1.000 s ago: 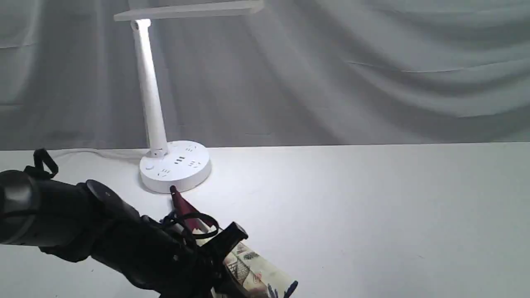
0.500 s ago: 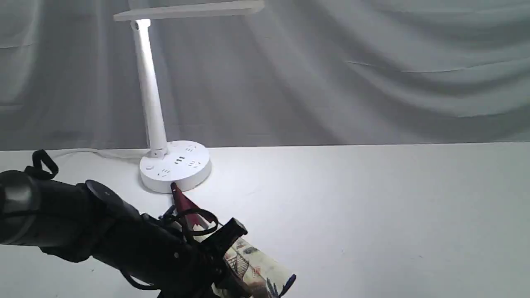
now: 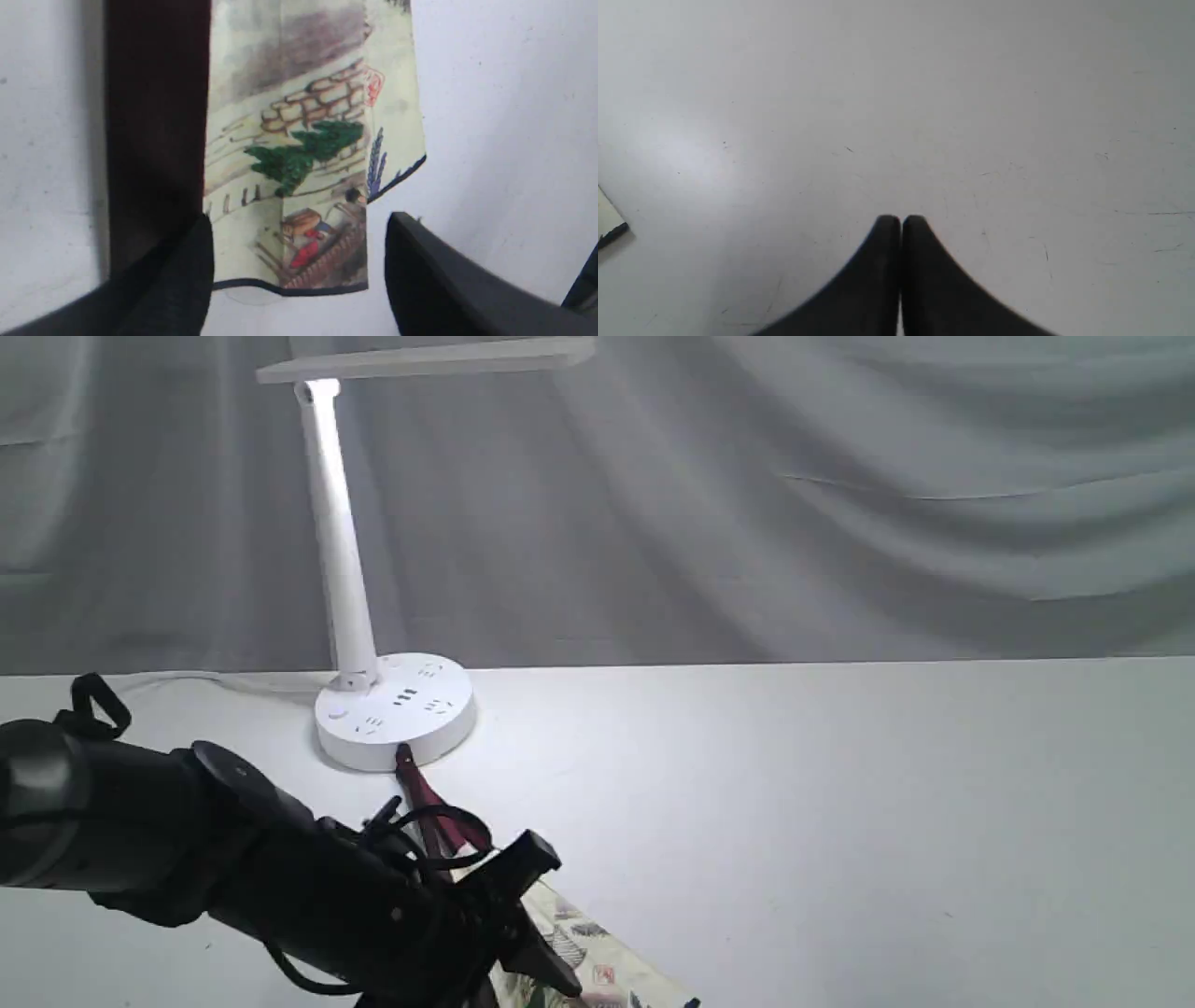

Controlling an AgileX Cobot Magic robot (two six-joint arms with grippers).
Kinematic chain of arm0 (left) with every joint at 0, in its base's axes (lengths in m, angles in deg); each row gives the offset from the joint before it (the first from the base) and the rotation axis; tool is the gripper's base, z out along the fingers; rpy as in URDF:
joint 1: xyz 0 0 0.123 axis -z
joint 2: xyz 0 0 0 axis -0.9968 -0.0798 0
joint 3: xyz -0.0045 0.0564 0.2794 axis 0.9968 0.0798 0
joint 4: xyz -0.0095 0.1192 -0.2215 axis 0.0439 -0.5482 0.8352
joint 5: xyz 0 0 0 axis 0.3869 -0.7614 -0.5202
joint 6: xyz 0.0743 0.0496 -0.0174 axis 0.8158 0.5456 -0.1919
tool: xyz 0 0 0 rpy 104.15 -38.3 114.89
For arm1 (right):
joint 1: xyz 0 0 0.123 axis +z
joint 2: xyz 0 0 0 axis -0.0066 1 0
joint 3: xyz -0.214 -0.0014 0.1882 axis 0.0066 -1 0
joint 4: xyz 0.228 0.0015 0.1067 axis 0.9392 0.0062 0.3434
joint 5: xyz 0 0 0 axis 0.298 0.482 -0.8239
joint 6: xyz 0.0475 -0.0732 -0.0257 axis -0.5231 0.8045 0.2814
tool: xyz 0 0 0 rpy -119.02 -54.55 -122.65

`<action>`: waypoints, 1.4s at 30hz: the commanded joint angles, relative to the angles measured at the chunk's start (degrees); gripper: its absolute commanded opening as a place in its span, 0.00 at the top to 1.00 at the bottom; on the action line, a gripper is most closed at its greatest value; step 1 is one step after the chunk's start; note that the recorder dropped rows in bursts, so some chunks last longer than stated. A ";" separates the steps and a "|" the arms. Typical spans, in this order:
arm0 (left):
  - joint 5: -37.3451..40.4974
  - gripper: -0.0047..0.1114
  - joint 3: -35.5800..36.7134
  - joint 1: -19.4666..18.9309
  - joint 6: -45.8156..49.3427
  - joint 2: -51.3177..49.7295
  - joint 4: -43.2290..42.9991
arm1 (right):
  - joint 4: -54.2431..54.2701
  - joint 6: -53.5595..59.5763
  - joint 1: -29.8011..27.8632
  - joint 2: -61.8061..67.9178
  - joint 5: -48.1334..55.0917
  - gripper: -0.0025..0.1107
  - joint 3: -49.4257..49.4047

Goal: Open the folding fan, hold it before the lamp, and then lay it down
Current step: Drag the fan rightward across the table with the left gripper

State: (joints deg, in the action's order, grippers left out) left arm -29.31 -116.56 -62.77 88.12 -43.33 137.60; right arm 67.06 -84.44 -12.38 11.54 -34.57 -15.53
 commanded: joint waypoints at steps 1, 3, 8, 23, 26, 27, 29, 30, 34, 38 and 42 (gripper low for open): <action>2.56 0.49 -0.04 0.17 4.50 0.08 -0.30 | 0.30 0.32 0.03 0.03 -0.53 0.98 0.01; 3.83 0.49 -0.04 0.17 5.30 0.67 -2.48 | 0.30 0.32 0.03 0.03 -0.43 0.98 0.01; 3.83 0.49 -0.04 0.17 4.16 3.28 -14.70 | 0.30 0.32 0.03 0.03 -0.30 0.98 0.01; -2.35 0.92 -0.04 0.30 2.72 5.59 -44.49 | 0.30 0.32 0.03 0.03 -0.18 0.98 0.01; -4.25 0.96 -0.04 0.30 7.17 4.93 -44.71 | 0.30 0.21 0.03 0.03 -0.05 0.98 0.01; -4.90 0.96 -0.04 0.30 7.86 4.65 -44.90 | 0.30 0.21 0.03 0.03 -0.05 0.98 0.01; -7.72 0.96 -0.04 0.30 8.65 3.98 -44.90 | 0.44 0.21 0.03 0.03 -0.06 0.98 0.01; -8.57 0.96 -0.04 0.30 8.65 3.72 -44.37 | 0.44 0.21 0.03 0.03 -0.06 0.98 0.01; -9.27 0.96 -0.04 0.30 8.53 1.44 -37.74 | 0.44 0.21 0.03 0.03 -0.06 0.98 0.01; -9.27 0.96 -0.04 0.70 8.65 -0.36 -35.21 | 0.44 0.21 0.03 0.03 -0.06 0.98 0.01; -13.21 0.96 -0.04 3.88 9.19 -1.37 -35.46 | 0.44 0.50 0.03 0.03 -0.06 0.98 0.01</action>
State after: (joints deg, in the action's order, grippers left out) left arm -41.32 -116.67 -60.21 96.53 -43.70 101.59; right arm 67.06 -84.44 -12.38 11.54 -34.47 -15.53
